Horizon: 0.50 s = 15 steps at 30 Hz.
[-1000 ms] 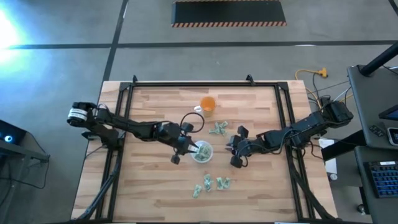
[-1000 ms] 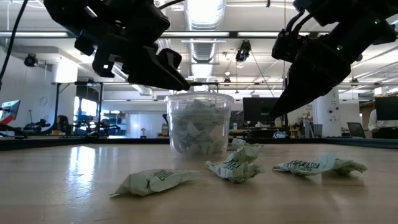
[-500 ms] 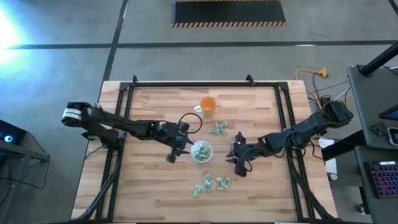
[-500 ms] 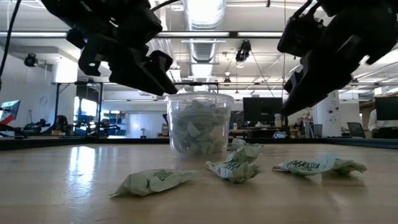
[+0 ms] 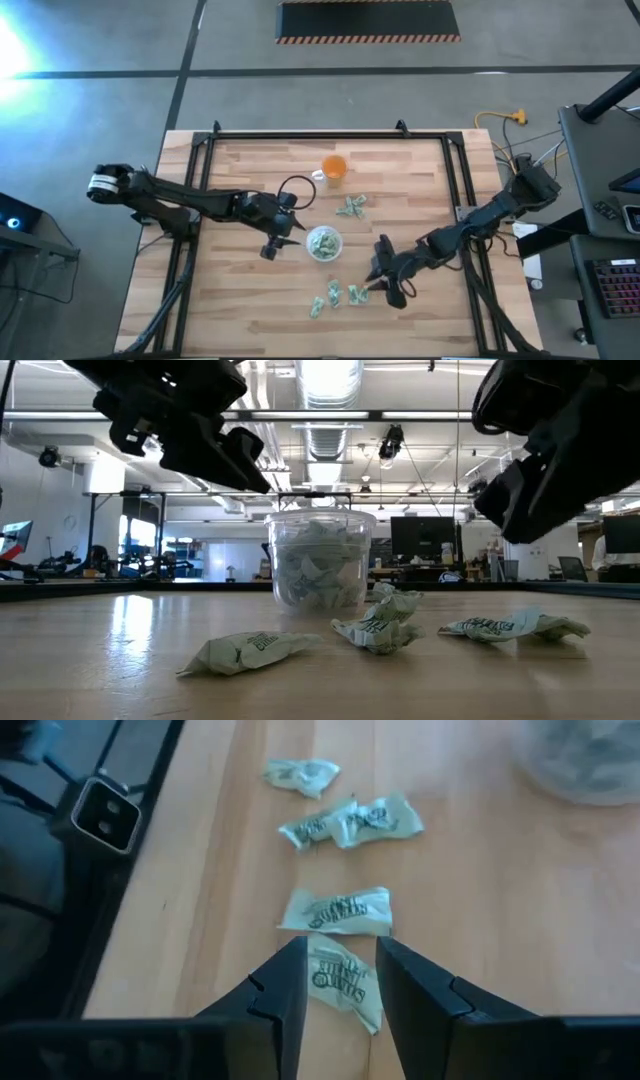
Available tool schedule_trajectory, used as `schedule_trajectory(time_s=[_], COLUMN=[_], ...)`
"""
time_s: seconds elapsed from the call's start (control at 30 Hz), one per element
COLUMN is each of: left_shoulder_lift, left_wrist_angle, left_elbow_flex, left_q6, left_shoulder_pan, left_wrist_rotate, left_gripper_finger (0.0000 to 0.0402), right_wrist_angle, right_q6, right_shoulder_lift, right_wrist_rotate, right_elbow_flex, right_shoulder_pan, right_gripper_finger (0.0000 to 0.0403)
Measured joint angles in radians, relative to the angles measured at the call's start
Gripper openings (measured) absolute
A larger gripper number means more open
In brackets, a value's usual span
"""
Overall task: Pick and place Stevia / Truvia into bins
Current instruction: Put the green stevia packet into the transparent container
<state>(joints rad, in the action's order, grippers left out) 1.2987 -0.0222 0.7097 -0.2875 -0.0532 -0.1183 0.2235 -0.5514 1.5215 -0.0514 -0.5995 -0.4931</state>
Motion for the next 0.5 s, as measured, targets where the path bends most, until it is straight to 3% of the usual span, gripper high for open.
schedule_trajectory(time_s=[0.27,0.5], left_shoulder_lift=[-0.011,-0.019], left_wrist_angle=[-0.005,-0.005], left_elbow_flex=[-0.001,-0.001], left_q6=[0.021,0.024], left_shoulder_pan=[0.001,0.001], left_wrist_rotate=[0.000,0.000], left_gripper_finger=[0.0178,0.0178], right_wrist_angle=[0.042,0.044], right_q6=[-0.029,-0.038], right_shoulder_lift=[0.134,0.178], right_wrist_rotate=[0.000,0.003], right_elbow_flex=[-0.020,-0.029], right_shoulder_pan=[-0.007,-0.007], right_gripper_finger=[0.0130,0.0129])
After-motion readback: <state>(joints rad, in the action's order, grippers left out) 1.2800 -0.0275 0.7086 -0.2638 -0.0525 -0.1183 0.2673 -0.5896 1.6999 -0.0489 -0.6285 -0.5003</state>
